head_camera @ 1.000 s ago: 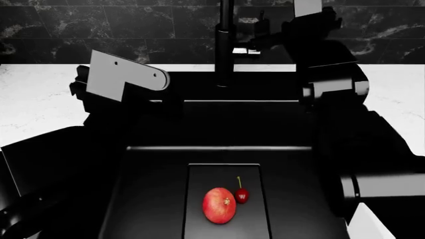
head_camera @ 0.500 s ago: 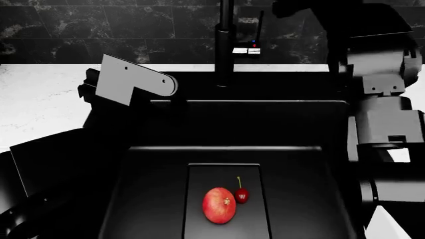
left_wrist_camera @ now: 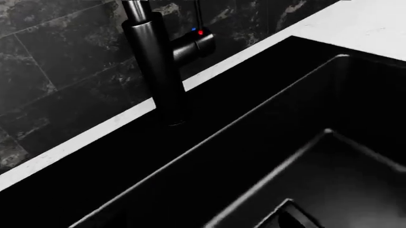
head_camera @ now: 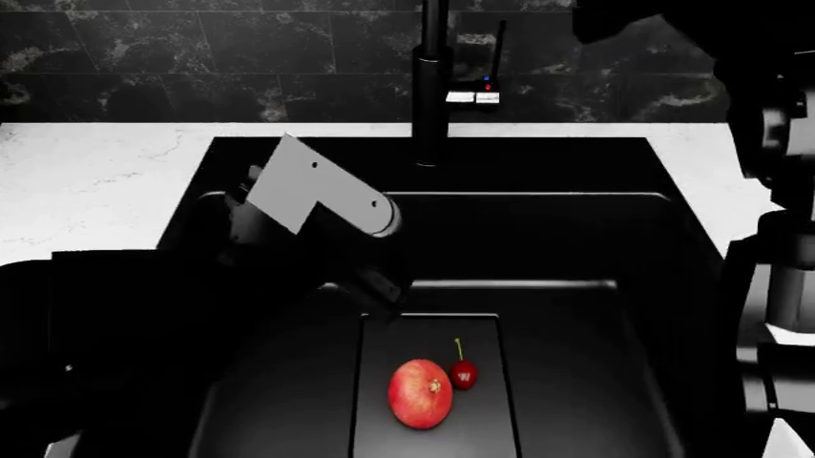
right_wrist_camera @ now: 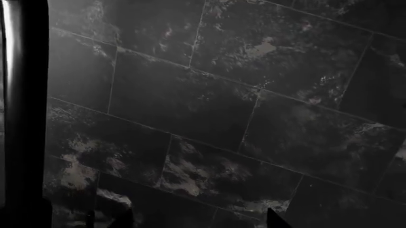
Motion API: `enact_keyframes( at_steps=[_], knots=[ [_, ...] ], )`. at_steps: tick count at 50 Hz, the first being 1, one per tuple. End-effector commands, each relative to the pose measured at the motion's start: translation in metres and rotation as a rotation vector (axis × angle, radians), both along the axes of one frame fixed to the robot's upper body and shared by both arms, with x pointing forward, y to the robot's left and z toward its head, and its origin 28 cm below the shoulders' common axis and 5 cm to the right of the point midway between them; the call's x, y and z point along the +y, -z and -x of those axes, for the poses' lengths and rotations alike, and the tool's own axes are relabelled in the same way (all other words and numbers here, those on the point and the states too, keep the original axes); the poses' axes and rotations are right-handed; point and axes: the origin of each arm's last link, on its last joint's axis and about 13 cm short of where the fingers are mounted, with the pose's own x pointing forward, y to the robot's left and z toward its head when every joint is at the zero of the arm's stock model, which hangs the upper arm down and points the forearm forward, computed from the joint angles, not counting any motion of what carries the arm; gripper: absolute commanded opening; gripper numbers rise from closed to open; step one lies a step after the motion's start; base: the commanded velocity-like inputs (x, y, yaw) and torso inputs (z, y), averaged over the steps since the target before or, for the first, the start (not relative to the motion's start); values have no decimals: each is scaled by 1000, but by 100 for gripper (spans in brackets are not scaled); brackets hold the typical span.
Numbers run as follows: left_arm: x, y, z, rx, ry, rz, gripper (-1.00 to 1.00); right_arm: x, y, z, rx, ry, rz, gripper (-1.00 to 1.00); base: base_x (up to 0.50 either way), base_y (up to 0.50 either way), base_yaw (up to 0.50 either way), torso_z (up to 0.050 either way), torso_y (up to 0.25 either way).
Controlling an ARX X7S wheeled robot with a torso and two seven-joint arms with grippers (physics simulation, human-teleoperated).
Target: Pick up the fruits and vegetables and place them in the sink. Turn on the sink faucet to wash them. Then turn the sink off and put them in the tray.
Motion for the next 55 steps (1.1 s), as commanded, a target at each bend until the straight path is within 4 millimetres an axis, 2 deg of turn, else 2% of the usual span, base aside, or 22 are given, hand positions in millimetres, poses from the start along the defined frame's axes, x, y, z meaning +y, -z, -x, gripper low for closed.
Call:
enact_keyframes(
  at_steps=[1, 22, 31, 55],
  knots=[
    [-8, -5, 9, 162, 215, -19, 100, -10, -6, 22, 27, 10, 19, 100, 0, 0, 0, 0, 0],
    [-14, -5, -2, 331, 306, -67, 100, -19, -11, 33, 21, 50, 34, 100, 0, 0, 0, 0, 0],
    [-18, 2, -1, 386, 347, -118, 100, -17, -12, 31, 12, 43, 28, 100, 0, 0, 0, 0, 0],
    [-22, 33, -25, 507, 300, -238, 100, -15, -14, 27, -1, 31, 19, 100, 0, 0, 0, 0, 0]
  ],
)
